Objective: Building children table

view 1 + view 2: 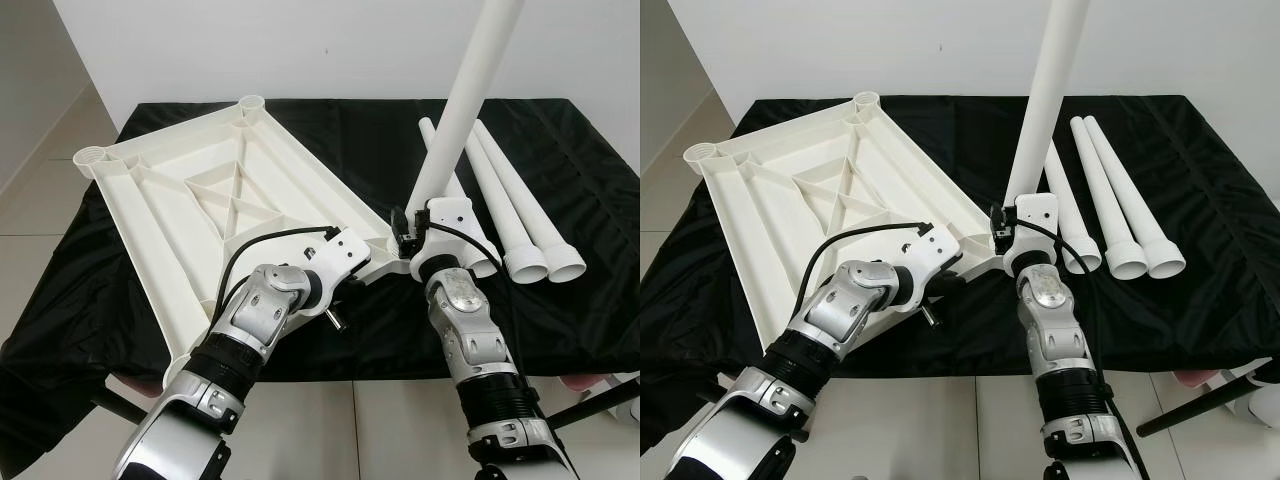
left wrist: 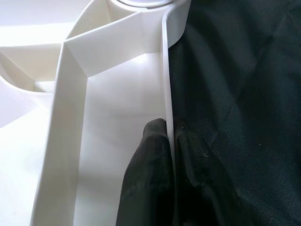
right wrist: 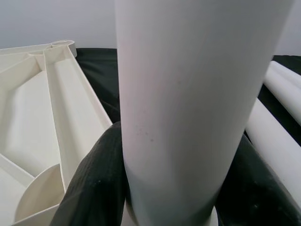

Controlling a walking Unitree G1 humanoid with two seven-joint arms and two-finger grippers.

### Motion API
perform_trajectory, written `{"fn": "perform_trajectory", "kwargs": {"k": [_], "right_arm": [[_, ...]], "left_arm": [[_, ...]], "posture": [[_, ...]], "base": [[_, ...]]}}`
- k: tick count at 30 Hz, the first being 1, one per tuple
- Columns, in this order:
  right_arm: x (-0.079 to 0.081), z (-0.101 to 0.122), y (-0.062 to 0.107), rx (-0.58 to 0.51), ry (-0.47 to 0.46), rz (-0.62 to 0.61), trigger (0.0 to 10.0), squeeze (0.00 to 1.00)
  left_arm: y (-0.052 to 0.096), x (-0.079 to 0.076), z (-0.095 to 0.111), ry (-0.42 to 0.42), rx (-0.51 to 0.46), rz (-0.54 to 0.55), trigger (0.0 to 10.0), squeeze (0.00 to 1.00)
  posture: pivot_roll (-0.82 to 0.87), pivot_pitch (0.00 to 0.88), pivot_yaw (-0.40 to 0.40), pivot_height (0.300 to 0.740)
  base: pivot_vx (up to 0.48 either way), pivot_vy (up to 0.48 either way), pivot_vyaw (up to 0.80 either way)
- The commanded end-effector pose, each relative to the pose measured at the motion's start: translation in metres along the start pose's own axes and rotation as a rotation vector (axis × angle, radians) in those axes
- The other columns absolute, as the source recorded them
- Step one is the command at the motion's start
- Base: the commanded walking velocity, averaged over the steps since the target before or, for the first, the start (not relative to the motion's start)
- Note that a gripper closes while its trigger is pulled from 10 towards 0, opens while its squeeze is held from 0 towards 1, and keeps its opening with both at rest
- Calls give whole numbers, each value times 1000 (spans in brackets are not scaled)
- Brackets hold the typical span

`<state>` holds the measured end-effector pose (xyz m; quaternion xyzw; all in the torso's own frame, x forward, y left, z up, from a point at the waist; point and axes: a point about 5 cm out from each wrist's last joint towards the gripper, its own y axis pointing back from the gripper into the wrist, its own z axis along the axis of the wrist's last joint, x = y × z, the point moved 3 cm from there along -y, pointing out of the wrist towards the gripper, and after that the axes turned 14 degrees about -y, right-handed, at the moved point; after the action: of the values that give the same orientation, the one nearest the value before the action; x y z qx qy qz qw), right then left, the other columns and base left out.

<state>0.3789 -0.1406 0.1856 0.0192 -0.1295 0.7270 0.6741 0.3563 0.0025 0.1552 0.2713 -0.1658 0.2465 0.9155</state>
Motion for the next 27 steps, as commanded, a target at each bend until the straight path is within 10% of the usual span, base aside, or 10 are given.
{"fn": "perform_trajectory", "kwargs": {"k": [1, 27], "right_arm": [[-24, -48, 16, 187, -21, -122, 10000, 0], [-17, -42, 8, 81, -26, -343, 10000, 0]], "left_arm": [[5, 15, -10, -4, 70, 164, 10000, 0], [5, 14, -8, 3, 68, 163, 10000, 0]], "posture": [[-117, 133, 64, 740], [-108, 137, 64, 740]], "base": [[0, 0, 0], [0, 0, 0]]}}
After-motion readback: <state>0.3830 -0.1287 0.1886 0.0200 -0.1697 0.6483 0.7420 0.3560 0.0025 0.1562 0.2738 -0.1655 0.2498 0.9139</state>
